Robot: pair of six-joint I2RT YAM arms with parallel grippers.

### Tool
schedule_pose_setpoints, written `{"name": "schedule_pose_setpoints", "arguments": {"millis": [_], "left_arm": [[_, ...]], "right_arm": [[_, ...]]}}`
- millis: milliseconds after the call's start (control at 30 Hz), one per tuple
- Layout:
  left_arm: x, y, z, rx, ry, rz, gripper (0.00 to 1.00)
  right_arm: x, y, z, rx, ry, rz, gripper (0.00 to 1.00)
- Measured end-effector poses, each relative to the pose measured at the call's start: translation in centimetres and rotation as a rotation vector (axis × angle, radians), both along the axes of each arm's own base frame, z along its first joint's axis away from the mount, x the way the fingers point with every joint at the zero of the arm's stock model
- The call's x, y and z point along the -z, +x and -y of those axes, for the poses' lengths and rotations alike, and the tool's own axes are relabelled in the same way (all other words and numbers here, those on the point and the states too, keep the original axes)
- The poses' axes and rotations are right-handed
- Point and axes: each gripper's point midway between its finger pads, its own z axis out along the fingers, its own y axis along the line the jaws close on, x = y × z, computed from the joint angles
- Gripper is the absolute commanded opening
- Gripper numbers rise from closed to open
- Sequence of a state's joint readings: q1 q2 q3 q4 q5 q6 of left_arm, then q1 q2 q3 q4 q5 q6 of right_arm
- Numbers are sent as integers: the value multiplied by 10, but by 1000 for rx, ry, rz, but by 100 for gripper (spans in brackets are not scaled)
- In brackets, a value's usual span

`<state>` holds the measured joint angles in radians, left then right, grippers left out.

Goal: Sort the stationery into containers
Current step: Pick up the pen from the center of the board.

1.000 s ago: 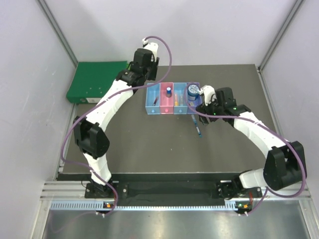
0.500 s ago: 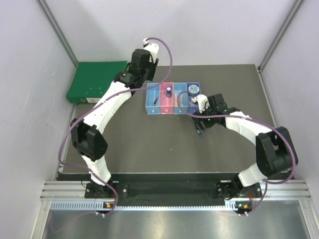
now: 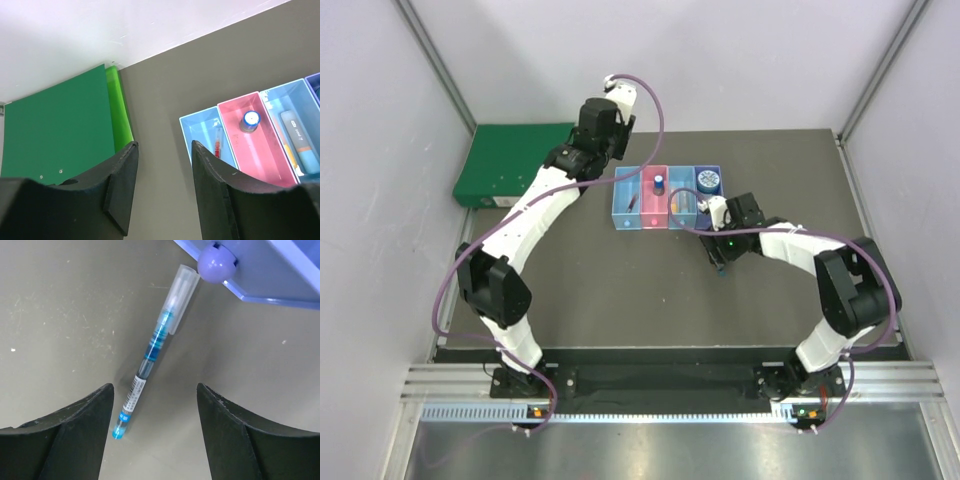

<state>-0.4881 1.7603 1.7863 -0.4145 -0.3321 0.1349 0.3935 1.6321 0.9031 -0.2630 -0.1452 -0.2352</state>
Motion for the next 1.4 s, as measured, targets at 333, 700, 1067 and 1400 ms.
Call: {"name": "schedule_pose_setpoints", "arguments": {"millis": [333, 700, 1067, 1400], "left_arm": [[4, -1, -6, -4, 30, 18, 55], [8, -5, -15, -20, 43, 13, 56], [-9, -13, -41, -109, 62, 98, 56], [-34, -22, -68, -218, 65, 199, 57]], "right_arm": [[6, 6, -13, 12, 0, 24, 26], [5, 9, -28, 6, -14, 62, 0], [-13, -1, -46, 5, 42, -28, 0], [-87, -10, -121, -177, 259, 3, 0]]}}
